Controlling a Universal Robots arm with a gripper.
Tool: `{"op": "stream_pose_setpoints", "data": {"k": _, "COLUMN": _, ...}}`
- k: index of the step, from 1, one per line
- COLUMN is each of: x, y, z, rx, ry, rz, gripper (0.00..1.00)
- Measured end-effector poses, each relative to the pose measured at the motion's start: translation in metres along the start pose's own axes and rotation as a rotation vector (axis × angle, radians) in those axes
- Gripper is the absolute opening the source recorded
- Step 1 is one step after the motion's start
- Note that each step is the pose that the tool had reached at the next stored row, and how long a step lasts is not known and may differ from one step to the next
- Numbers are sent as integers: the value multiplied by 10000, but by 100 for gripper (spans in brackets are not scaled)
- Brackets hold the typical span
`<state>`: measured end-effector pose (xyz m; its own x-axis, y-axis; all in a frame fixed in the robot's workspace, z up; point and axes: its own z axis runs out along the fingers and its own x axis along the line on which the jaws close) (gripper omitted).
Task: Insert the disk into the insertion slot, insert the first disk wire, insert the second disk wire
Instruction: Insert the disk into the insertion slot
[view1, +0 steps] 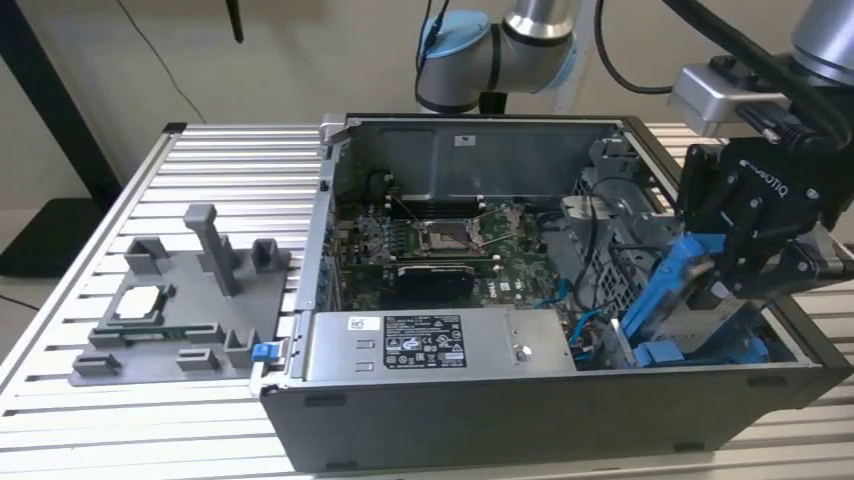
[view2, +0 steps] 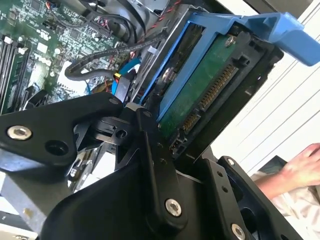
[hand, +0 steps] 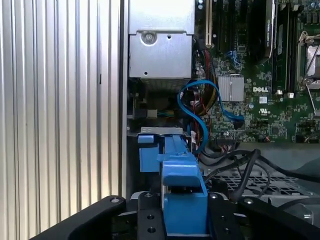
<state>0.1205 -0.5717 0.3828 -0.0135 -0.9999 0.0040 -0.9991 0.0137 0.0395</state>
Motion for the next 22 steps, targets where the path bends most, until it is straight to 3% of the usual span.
{"op": "stream_pose_setpoints", "data": {"k": 5, "x": 0, "y": 4, "z": -102, "rx": 0, "ry": -5, "rz": -1, "gripper": 100}}
{"op": "stream_pose_setpoints", "data": {"k": 13, "x": -11, "y": 4, "z": -107, "rx": 12, "ry": -13, "rz": -3, "gripper": 100}}
{"op": "stream_pose_setpoints", "data": {"k": 15, "x": -24, "y": 9, "z": -107, "rx": 64, "ry": -70, "rz": -3, "gripper": 100}}
{"op": "stream_pose_setpoints", "data": {"k": 22, "x": -121, "y": 47, "z": -105, "rx": 410, "ry": -449, "rz": -18, "gripper": 100}}
